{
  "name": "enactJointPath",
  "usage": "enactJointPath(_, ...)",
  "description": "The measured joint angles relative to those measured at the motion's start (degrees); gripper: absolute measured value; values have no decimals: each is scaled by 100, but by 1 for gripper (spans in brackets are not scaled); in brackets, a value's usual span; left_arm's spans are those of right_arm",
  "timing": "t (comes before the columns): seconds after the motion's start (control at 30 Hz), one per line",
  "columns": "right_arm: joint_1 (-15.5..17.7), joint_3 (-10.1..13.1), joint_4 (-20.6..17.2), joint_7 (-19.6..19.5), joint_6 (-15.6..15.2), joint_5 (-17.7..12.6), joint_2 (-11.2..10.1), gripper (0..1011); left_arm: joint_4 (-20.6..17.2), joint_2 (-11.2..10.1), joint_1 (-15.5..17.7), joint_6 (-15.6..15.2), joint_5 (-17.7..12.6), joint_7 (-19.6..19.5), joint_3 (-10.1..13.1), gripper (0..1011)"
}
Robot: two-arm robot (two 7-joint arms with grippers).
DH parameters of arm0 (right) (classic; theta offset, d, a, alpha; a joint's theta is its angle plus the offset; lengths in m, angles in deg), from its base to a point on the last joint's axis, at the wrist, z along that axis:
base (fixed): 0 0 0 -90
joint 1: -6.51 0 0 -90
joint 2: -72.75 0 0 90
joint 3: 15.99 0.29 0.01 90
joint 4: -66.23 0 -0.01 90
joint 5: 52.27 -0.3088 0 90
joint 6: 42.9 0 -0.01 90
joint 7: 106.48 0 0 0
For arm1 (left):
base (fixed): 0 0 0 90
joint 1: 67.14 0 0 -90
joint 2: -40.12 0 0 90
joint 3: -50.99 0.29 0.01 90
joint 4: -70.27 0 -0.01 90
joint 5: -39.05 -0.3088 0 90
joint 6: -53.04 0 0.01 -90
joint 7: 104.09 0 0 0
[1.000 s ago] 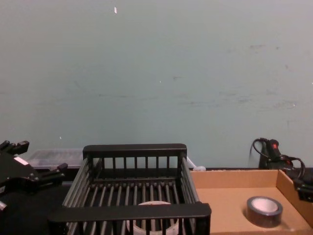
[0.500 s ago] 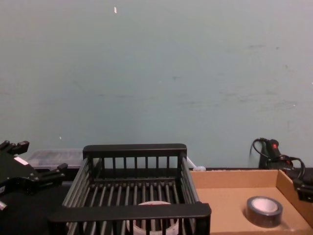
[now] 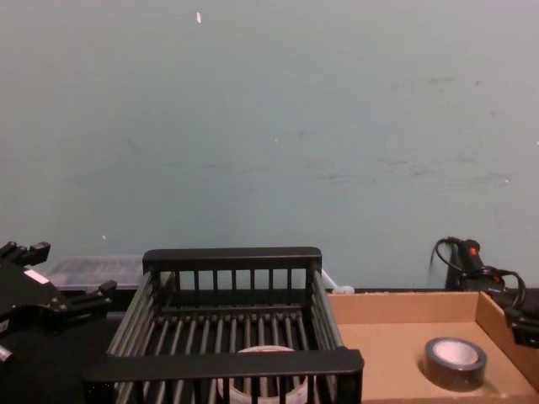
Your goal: Pick up the white tape and place it into the black box , Pick up the silver tape and place it into the brown box.
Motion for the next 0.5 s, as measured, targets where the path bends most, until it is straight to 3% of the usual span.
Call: enactJointPath(0.5,0,0,0,0,0,0,0,1002,0,0,0,0,0,0,0,1001)
